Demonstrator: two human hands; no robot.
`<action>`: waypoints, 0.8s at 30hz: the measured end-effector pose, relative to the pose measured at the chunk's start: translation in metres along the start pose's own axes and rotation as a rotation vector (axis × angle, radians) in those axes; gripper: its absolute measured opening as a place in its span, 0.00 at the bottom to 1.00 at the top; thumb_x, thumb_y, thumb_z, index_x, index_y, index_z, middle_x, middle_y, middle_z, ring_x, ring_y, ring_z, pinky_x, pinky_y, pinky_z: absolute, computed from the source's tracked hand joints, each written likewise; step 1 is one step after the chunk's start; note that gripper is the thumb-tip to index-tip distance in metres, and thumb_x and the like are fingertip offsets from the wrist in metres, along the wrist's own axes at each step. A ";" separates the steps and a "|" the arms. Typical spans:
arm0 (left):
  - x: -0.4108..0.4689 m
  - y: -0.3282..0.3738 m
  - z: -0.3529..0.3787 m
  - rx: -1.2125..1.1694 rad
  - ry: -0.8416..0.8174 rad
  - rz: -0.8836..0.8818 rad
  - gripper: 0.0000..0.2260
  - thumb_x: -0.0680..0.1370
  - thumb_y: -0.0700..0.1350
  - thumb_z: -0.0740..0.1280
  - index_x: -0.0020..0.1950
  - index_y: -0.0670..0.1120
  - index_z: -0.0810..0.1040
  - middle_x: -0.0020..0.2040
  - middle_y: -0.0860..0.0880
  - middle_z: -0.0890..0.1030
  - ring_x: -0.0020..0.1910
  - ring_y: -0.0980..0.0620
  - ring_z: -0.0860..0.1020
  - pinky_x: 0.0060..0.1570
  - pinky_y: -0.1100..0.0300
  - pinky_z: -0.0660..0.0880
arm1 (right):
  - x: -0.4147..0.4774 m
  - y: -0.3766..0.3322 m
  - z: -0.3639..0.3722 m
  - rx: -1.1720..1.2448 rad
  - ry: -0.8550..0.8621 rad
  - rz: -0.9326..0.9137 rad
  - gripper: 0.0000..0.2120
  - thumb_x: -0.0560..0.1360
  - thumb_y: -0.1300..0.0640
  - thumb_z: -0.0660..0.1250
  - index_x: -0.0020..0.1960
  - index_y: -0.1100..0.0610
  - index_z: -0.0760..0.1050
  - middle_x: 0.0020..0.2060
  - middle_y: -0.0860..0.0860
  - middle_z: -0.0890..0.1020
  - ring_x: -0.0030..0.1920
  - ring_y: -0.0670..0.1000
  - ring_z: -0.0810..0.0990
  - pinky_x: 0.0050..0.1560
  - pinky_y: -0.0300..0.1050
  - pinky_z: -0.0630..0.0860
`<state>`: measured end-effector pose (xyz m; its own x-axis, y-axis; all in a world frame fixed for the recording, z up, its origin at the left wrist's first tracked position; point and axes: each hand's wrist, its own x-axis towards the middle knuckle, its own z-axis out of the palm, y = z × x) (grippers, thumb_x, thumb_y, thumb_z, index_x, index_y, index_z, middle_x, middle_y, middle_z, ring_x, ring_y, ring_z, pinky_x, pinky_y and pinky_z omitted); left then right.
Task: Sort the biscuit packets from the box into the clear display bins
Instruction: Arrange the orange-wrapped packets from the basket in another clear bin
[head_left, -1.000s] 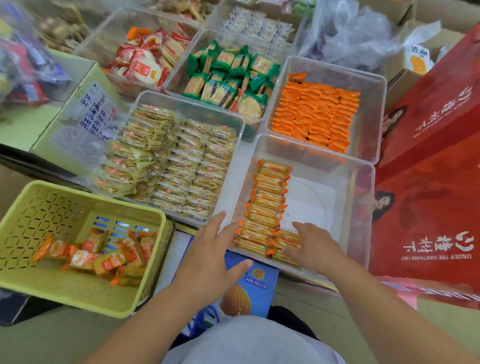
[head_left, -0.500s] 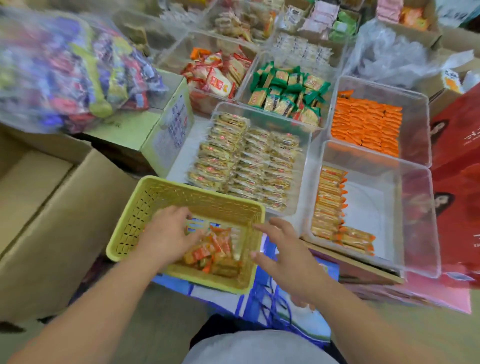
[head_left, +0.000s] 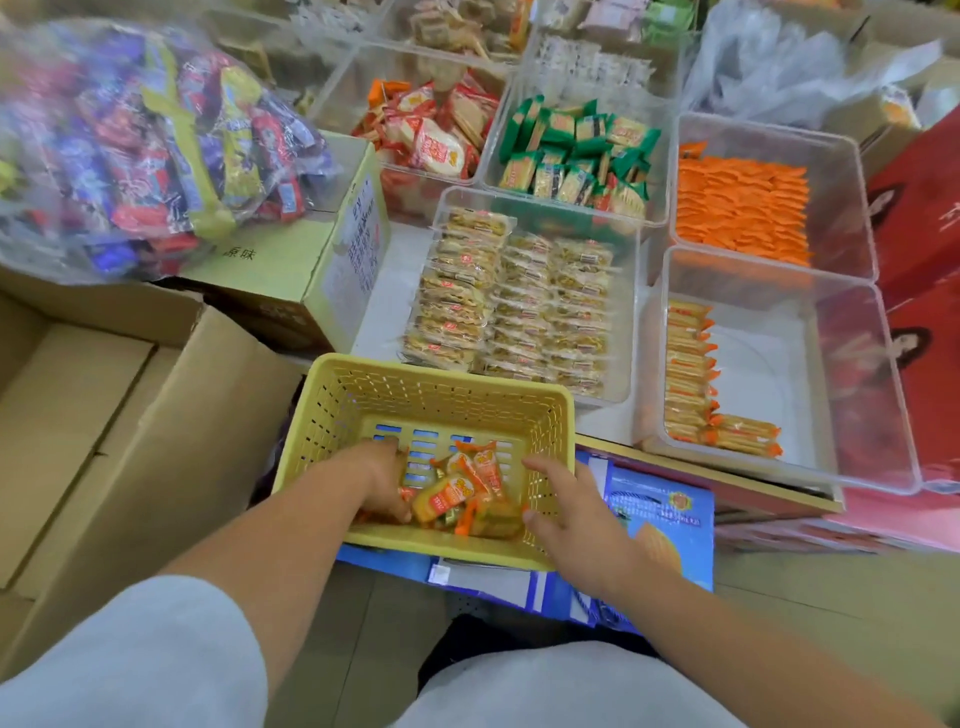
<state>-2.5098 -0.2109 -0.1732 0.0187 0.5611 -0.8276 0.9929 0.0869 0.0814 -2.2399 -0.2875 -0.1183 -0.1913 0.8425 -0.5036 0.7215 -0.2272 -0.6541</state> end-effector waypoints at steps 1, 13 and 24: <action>0.003 -0.001 0.000 -0.013 -0.001 0.012 0.52 0.66 0.59 0.82 0.82 0.53 0.57 0.74 0.47 0.73 0.67 0.42 0.76 0.63 0.48 0.77 | 0.000 0.000 0.001 0.004 0.001 0.000 0.25 0.82 0.53 0.64 0.74 0.35 0.61 0.63 0.47 0.65 0.43 0.45 0.77 0.38 0.32 0.76; 0.019 0.002 0.012 -0.078 -0.027 0.124 0.29 0.66 0.51 0.83 0.60 0.58 0.70 0.58 0.50 0.75 0.51 0.49 0.77 0.47 0.55 0.76 | -0.003 0.001 -0.001 -0.005 -0.032 -0.001 0.24 0.83 0.53 0.63 0.75 0.38 0.61 0.63 0.49 0.66 0.49 0.45 0.76 0.40 0.28 0.69; 0.008 0.003 0.004 -0.202 -0.032 0.172 0.19 0.74 0.48 0.78 0.59 0.57 0.73 0.54 0.53 0.73 0.44 0.51 0.80 0.36 0.57 0.77 | -0.002 -0.003 -0.005 -0.005 -0.059 0.019 0.25 0.83 0.51 0.64 0.76 0.38 0.60 0.64 0.48 0.65 0.55 0.46 0.73 0.43 0.24 0.65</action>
<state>-2.5063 -0.2098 -0.1816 0.1923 0.5553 -0.8091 0.9313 0.1566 0.3288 -2.2387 -0.2863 -0.1120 -0.2166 0.8079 -0.5481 0.7288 -0.2397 -0.6414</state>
